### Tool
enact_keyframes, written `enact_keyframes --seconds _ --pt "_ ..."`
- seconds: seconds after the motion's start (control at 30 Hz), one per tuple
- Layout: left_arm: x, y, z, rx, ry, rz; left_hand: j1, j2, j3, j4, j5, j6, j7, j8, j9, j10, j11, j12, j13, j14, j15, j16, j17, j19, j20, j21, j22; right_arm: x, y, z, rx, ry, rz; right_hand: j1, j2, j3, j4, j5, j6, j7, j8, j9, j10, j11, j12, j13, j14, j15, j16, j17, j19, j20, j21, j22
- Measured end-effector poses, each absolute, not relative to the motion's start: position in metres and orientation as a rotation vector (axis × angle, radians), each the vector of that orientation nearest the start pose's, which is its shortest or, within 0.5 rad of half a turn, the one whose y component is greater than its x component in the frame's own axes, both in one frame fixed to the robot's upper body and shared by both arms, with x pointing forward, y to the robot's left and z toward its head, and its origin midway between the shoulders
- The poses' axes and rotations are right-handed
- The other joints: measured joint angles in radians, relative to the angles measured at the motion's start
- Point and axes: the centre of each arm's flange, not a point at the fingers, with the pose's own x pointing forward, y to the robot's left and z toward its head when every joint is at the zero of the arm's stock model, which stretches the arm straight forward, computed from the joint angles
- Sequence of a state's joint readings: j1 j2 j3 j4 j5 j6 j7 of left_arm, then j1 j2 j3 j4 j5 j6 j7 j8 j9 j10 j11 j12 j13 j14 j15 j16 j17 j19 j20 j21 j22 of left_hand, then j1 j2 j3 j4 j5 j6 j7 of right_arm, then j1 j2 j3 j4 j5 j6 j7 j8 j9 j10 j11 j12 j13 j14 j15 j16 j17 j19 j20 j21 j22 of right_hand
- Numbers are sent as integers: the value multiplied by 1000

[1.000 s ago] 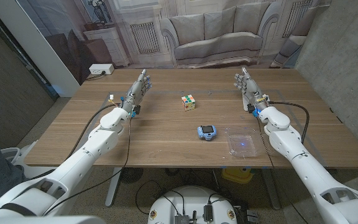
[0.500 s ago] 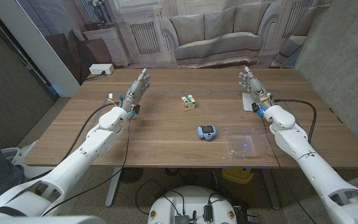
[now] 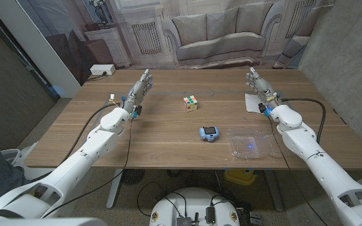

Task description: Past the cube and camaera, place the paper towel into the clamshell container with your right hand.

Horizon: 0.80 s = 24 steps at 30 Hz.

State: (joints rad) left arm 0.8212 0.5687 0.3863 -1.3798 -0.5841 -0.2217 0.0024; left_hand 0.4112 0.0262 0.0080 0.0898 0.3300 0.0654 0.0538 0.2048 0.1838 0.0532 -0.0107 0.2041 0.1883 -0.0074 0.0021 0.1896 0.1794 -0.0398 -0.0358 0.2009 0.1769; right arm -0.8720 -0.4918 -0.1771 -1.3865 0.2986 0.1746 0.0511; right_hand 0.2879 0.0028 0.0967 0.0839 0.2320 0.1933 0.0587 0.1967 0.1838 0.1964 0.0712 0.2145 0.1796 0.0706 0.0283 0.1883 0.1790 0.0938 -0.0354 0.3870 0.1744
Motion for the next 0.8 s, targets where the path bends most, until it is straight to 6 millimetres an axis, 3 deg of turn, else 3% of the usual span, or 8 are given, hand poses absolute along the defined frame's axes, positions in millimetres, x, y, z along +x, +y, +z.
enact_keyframes --seconds 0.8 --pt "635 289 -9 89 -602 -194 8 0 0 0 -5 6 -6 0 0 5 -5 0 0 11 1 0 0 0 0 0 0 629 -348 13 -394 -587 -14 17 4 4 -13 0 11 -11 0 0 7 -7 0 0 28 -13 7 0 31 -5 -7 0"
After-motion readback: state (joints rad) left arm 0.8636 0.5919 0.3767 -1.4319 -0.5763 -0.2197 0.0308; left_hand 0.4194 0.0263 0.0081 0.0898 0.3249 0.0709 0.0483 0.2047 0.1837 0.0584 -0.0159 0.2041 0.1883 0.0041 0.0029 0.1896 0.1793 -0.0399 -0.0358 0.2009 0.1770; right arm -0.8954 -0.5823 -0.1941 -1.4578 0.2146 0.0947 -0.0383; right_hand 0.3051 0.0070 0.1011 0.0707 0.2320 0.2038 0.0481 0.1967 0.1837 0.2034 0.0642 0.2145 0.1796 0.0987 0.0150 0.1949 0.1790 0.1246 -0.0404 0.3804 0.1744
